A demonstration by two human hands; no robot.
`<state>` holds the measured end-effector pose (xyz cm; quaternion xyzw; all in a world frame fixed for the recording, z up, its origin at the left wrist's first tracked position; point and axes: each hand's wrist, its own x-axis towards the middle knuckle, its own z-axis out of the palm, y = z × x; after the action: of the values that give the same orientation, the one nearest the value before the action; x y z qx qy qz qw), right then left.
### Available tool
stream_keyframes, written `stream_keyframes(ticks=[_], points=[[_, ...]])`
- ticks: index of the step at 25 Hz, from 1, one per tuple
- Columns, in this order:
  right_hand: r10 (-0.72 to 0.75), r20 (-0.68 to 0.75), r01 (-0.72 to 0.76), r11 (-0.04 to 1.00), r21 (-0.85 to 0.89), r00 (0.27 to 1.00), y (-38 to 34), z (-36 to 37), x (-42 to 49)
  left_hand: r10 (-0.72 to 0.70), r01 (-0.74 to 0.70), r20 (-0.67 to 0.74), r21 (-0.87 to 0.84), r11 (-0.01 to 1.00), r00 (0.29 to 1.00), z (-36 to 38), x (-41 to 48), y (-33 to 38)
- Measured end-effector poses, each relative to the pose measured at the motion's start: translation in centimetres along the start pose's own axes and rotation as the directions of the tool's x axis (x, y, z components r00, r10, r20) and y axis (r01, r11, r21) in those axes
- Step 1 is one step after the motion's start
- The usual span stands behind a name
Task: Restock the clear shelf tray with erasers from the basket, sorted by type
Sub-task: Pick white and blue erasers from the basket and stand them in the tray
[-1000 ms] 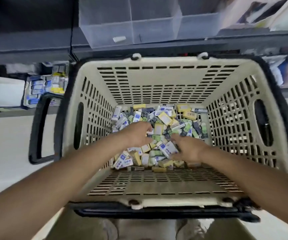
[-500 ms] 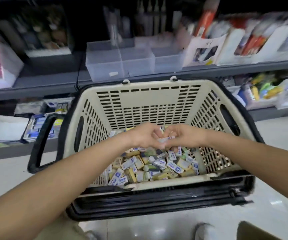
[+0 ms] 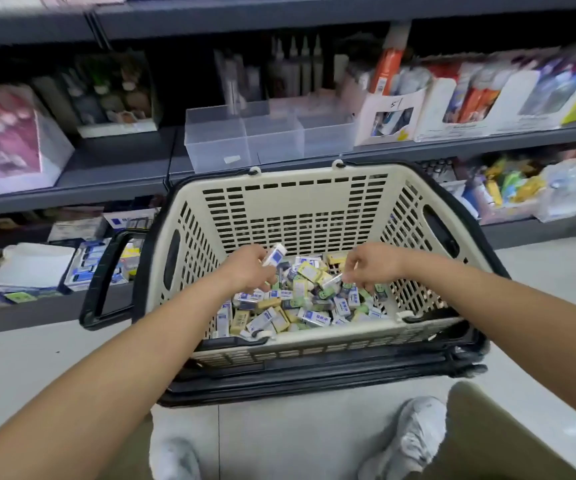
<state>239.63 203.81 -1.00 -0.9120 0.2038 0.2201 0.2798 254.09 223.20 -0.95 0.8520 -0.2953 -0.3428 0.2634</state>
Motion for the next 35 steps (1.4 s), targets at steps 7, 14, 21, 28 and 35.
stream_keyframes(ticks=[7,14,21,28,35], points=[[0.015,0.371,0.111,0.943,-0.315,0.928,-1.7,4.5,6.0,-0.047,0.082,0.162,-0.212,0.974,0.986,-0.7,2.3,0.4],[-0.019,0.195,0.141,0.758,-0.637,0.981,-2.8,7.7,5.8,-0.150,0.210,0.247,-0.237,0.949,0.957,-0.7,4.0,-0.5],[-0.072,-0.093,0.063,0.994,-0.092,0.993,-4.1,5.5,6.3,-0.289,0.352,0.245,-0.278,0.894,0.925,0.4,3.7,-0.9],[-0.080,-0.176,0.146,0.904,0.402,0.981,-6.3,3.0,9.5,-0.368,0.282,0.076,-0.788,0.547,0.927,-1.5,5.3,-0.5],[-0.150,0.045,0.148,0.796,-0.587,0.988,-7.3,8.2,12.9,-0.450,0.226,0.067,-0.924,0.309,0.890,-3.1,6.1,-1.7]])
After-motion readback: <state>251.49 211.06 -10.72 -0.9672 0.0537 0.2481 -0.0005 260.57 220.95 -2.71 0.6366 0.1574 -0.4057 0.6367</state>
